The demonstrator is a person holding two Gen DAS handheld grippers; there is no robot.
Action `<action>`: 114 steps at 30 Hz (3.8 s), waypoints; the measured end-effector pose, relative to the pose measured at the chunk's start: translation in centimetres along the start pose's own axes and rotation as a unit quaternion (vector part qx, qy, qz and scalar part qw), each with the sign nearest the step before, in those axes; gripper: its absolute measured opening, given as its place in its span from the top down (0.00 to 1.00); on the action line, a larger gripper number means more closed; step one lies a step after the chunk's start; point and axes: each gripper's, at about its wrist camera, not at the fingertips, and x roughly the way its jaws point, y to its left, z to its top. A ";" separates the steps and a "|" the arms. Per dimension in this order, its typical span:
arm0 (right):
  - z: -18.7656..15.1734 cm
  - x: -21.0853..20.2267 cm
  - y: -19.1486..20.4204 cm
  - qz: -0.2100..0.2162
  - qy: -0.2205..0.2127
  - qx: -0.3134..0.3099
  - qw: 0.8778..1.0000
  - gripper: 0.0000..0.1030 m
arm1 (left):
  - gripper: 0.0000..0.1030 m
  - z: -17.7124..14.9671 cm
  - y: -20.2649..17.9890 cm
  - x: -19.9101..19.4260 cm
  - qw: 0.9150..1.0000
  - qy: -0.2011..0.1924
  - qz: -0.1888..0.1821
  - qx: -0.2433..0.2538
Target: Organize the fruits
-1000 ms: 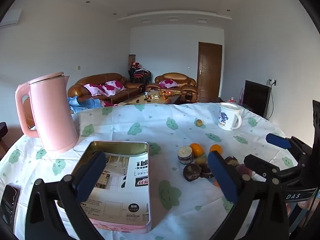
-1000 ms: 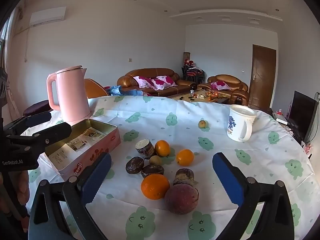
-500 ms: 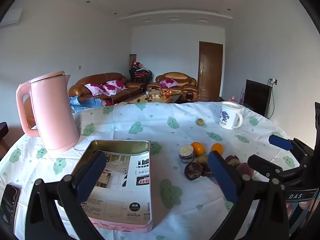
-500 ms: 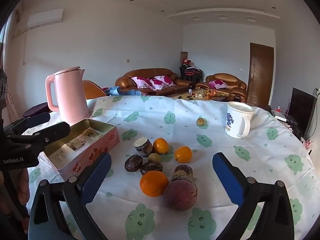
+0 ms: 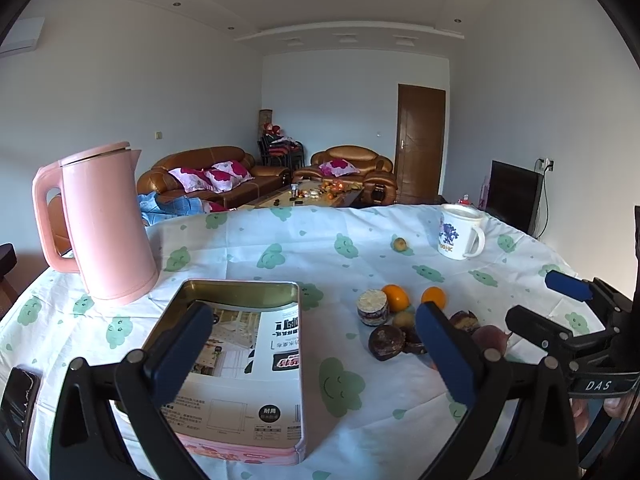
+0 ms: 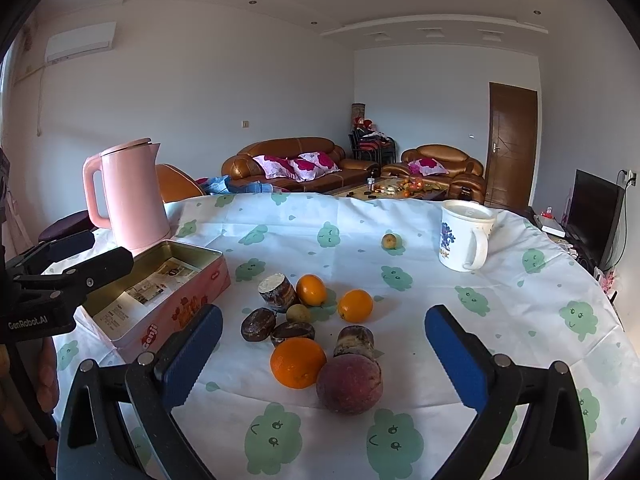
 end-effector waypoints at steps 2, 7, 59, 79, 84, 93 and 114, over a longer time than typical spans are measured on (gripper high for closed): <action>0.0 0.0 0.0 0.001 -0.001 -0.001 1.000 0.01 | 0.00 0.0 0.0 0.0 1.000 0.000 0.000 0.000; 0.0 -0.1 0.0 0.000 -0.002 0.000 1.000 0.01 | 0.00 0.1 0.1 -0.1 1.000 -0.001 0.000 0.000; -3.8 2.7 -3.5 -0.038 0.055 0.026 0.997 0.05 | 0.00 -2.3 -3.0 3.0 0.998 0.046 -0.041 0.020; -4.4 6.1 -3.3 0.051 0.133 0.027 0.989 0.47 | 0.12 -2.5 -7.3 5.8 0.989 0.095 -0.097 0.063; -4.3 4.8 -5.0 0.038 0.097 0.071 0.992 0.47 | 0.19 -2.9 -8.6 6.4 0.985 0.109 -0.107 0.081; -4.2 4.1 -6.7 0.017 0.072 0.122 0.990 0.47 | 0.55 -3.5 -11.8 8.6 0.973 0.152 -0.132 0.117; -4.3 3.1 -7.1 0.007 0.038 0.134 0.990 0.47 | 0.63 -3.4 -11.7 9.3 0.967 0.164 -0.165 0.099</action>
